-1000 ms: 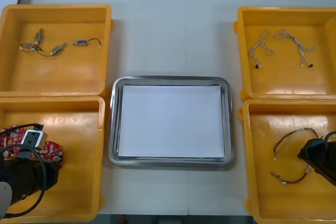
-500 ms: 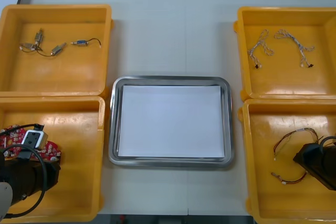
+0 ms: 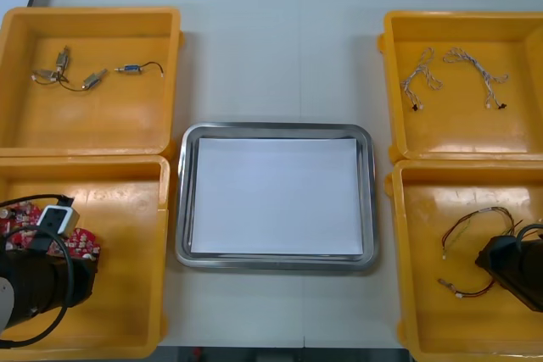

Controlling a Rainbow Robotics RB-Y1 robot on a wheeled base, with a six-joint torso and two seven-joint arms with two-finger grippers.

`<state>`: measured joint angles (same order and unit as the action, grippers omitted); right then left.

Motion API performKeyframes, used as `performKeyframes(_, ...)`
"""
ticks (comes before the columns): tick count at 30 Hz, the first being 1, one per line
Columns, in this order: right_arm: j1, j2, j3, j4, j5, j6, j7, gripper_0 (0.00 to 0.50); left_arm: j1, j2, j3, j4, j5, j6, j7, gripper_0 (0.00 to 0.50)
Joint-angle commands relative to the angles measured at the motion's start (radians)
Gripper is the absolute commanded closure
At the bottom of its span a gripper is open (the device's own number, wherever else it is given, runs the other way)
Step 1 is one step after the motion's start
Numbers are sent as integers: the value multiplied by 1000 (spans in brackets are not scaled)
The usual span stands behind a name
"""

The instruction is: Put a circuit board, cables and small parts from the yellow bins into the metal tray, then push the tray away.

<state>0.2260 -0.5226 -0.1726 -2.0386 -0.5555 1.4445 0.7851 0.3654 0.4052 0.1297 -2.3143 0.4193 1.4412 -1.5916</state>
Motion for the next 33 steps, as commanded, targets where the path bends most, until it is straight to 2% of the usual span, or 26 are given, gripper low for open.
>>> performKeyframes(1, 22, 13, 21, -2, 9, -6, 63, 132, -45, 12, 54, -85, 61, 84, 67, 500)
performKeyframes(3, 24, 13, 21, -2, 8, -6, 63, 218, -63, 17, 73, -105, 88, 130, 76, 500)
performKeyframes(4, 22, 13, 21, -2, 8, -1, 63, 292, -74, 21, 82, -114, 101, 151, 81, 500)
performKeyframes(7, 22, 13, 21, -2, 5, -1, 63, 402, -102, 30, 108, -139, 134, 208, 88, 500)
performKeyframes(10, 22, 13, 21, -2, 2, 0, 63, 477, -131, 37, 137, -166, 168, 271, 99, 500)
performKeyframes(13, 18, 12, 21, -2, 0, -1, 68, 500, -166, 41, 160, -192, 187, 341, 114, 500)
performKeyframes(19, 3, 4, 11, -20, -1, 10, 71, 500, -258, 41, 192, -224, 196, 473, 143, 500)
performKeyframes(26, -2, -1, -22, -95, -3, 77, 72, 500, -356, 47, 203, -232, 208, 479, 176, 500)
performKeyframes(33, -5, -1, -87, -207, -11, 185, 69, 500, -421, 96, 160, -237, 228, 479, 263, 500)
